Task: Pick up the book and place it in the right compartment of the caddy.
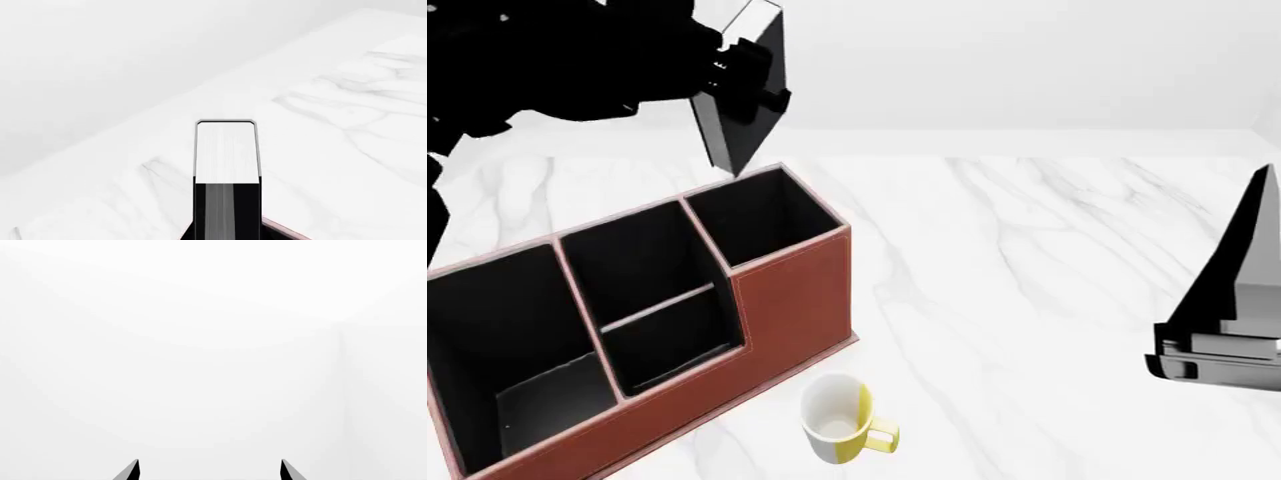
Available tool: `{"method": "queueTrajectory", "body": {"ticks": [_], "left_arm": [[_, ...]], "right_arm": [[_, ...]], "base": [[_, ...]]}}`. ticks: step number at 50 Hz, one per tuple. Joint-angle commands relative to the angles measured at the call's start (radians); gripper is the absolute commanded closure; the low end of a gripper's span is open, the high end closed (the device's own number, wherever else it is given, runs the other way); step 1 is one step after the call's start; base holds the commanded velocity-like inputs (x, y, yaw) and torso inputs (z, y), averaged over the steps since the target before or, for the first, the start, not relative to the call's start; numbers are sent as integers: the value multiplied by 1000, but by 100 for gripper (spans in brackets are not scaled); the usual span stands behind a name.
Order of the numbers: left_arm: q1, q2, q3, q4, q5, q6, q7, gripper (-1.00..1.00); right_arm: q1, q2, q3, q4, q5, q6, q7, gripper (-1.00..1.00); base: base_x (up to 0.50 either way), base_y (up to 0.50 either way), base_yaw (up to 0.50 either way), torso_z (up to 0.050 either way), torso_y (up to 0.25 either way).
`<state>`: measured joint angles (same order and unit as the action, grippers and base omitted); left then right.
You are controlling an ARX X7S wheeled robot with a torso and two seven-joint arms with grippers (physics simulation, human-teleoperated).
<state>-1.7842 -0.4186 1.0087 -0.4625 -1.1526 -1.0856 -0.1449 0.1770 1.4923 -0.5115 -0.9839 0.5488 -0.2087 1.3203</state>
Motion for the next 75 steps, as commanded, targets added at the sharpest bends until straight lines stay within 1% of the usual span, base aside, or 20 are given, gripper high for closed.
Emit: {"method": "queueTrajectory", "body": {"ticks": [1, 8, 12, 14, 17, 20, 22, 24, 25, 26, 28, 31, 34, 37, 44, 45, 49, 60, 66, 75], "left_arm": [[-45, 117, 75, -249, 155, 44, 102, 100], [-40, 170, 75, -387, 168, 83, 152, 100], [-48, 212, 73, -502, 177, 102, 181, 100], [-53, 235, 81, -557, 189, 121, 211, 100], [-76, 292, 91, -697, 207, 149, 282, 100], [-95, 336, 75, -813, 205, 181, 321, 100], [-97, 347, 75, -841, 214, 187, 337, 100], [-90, 347, 61, -844, 226, 186, 311, 100], [-84, 354, 88, -843, 255, 177, 358, 100], [-81, 353, 74, -844, 259, 168, 333, 100], [-79, 352, 54, -845, 274, 160, 333, 100], [-84, 349, -17, -845, 289, 108, 305, 100], [-73, 356, -46, -845, 354, 99, 318, 100], [-62, 357, -107, -846, 414, 76, 317, 100], [-55, 376, -210, -845, 577, 53, 371, 100], [-53, 387, -210, -845, 597, 54, 395, 100], [-36, 397, -245, -845, 654, 56, 412, 100], [-5, 413, -322, -844, 726, 67, 445, 100], [13, 417, -317, -843, 726, 75, 439, 100], [43, 415, -326, -845, 737, 85, 435, 100]], "right_arm": [[-27, 18, -10, 19, -17, -42, 19, -100], [-37, 22, -13, 26, -21, -55, 26, -100], [-39, 21, -13, 27, -22, -57, 25, -100], [-37, 16, -12, 29, -20, -53, 21, -100], [-39, 17, -10, 29, -18, -54, 22, -100], [-40, 21, -10, 28, -18, -55, 27, -100], [-44, 28, -11, 28, -20, -61, 34, -100], [-47, 32, -12, 28, -22, -66, 38, -100], [-48, 29, -12, 30, -22, -66, 37, -100], [-47, 25, -11, 31, -21, -63, 35, -100], [-46, 21, -10, 32, -19, -60, 32, -100], [-46, 18, -9, 30, -19, -55, 29, -100], [-47, 18, -8, 32, -19, -57, 30, -100], [-49, 20, -8, 34, -18, -61, 30, -100], [-54, 23, -7, 39, -19, -70, 31, -100], [-56, 24, -7, 40, -21, -72, 32, -100], [-57, 23, -6, 46, -19, -76, 31, -100], [-77, 52, -13, 50, -33, -108, 58, -100], [-83, 62, -15, 49, -37, -118, 69, -100], [-78, 43, -7, 51, -31, -101, 54, -100]], "base": [[0, 0, 0, 0, 0], [0, 0, 0, 0, 1], [0, 0, 0, 0, 3], [0, 0, 0, 0, 0], [0, 0, 0, 0, 0], [0, 0, 0, 0, 3], [0, 0, 0, 0, 0], [0, 0, 0, 0, 0], [0, 0, 0, 0, 0], [0, 0, 0, 0, 0], [0, 0, 0, 0, 5], [0, 0, 0, 0, 0], [0, 0, 0, 0, 0], [0, 0, 0, 0, 3], [0, 0, 0, 0, 0], [0, 0, 0, 0, 10], [0, 0, 0, 0, 0], [0, 0, 0, 1, 1], [0, 0, 0, 0, 2], [0, 0, 0, 0, 1]]}}
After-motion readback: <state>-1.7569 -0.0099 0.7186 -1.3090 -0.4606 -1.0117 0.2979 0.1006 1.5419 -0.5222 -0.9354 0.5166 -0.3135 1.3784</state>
